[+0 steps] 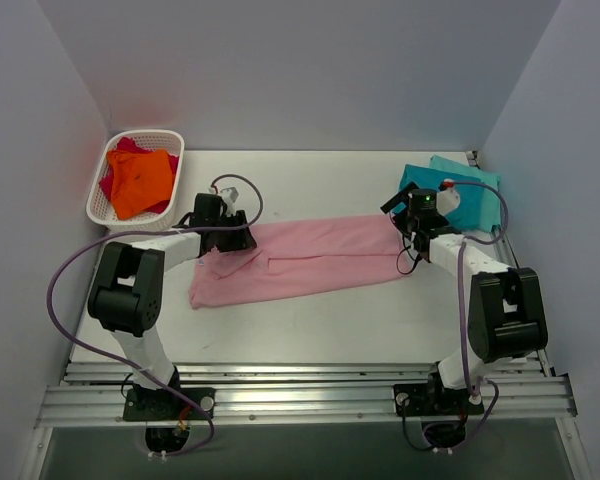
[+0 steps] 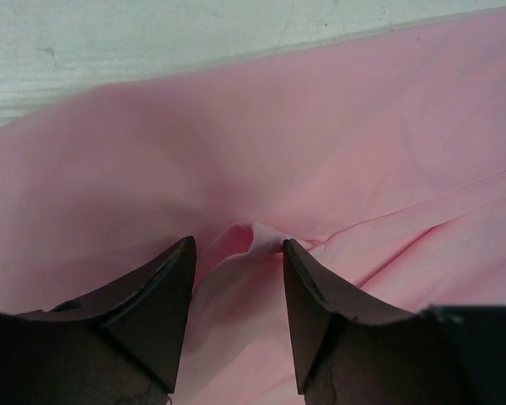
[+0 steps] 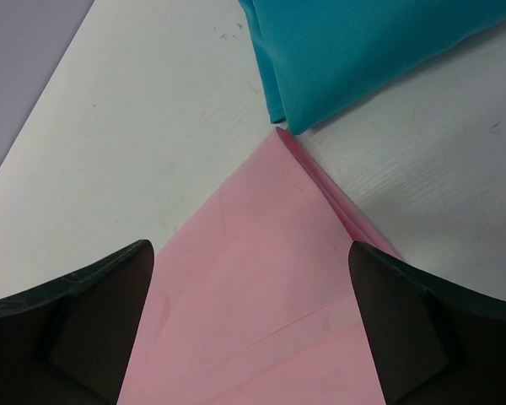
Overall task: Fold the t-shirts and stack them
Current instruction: Fold the other side of the tshirt into a rectangle
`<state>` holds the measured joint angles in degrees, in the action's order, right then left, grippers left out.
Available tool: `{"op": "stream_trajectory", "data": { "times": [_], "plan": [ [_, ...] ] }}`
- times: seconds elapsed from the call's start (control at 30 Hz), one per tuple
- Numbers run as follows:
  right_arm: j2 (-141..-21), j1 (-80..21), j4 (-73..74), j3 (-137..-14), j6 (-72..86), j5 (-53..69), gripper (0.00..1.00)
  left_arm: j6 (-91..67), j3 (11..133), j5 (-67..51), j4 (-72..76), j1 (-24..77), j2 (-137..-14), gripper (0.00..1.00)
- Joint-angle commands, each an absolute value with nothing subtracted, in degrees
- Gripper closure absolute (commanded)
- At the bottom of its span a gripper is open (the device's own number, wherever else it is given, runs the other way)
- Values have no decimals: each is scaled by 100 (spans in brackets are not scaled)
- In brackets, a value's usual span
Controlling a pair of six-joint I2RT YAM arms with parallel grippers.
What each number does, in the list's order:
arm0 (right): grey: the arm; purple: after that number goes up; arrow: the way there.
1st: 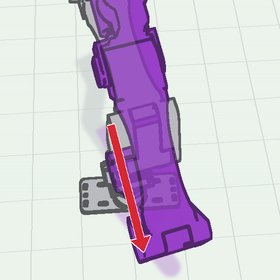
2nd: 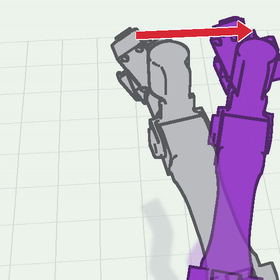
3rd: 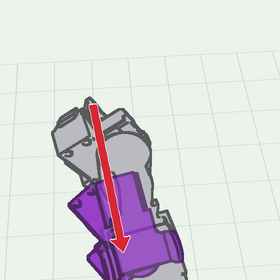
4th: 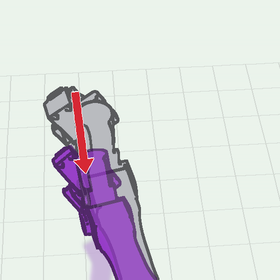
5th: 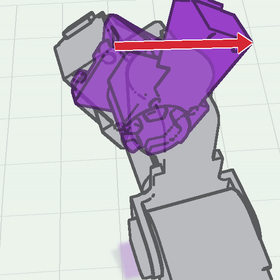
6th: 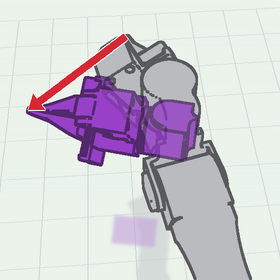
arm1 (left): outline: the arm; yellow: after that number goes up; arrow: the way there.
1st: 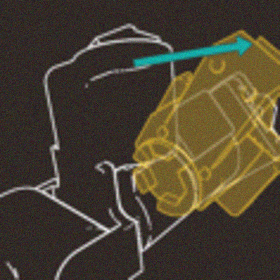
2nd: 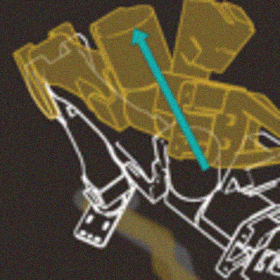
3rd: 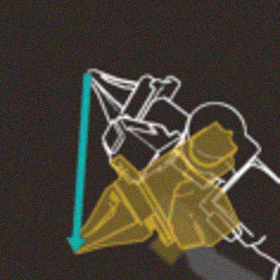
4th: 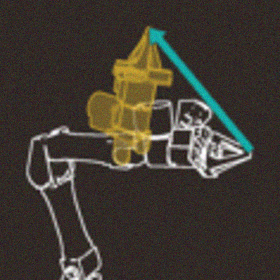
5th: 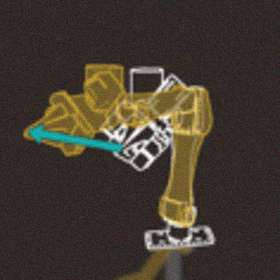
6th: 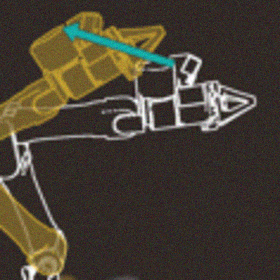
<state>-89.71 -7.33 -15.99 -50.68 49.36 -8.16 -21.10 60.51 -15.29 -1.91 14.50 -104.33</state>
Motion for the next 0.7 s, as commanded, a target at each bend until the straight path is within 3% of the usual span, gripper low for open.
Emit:
{"op": "stream_trajectory", "data": {
  "times": [0.0,0.13,0.27,0.4,0.67],
  "plan": [
    [-9018,-668,-1521,-5177,4869,-1019,4,-2206,5968,-1643,-193,1424,-10433,46],
    [-9035,-659,-1529,-5168,4869,-1020,4,-2232,5933,-1696,-185,1415,-10389,60],
    [-9009,-659,-1538,-5142,4852,-1020,4,-2294,5863,-1644,-150,1424,-10266,88],
    [-8991,-659,-1547,-5133,4860,-1028,4,-2338,5713,-1626,-97,1459,-10125,97],
    [-8921,-659,-1538,-5098,4843,-1011,4,-2338,5625,-608,-684,1958,-9300,98]
  ]
}}
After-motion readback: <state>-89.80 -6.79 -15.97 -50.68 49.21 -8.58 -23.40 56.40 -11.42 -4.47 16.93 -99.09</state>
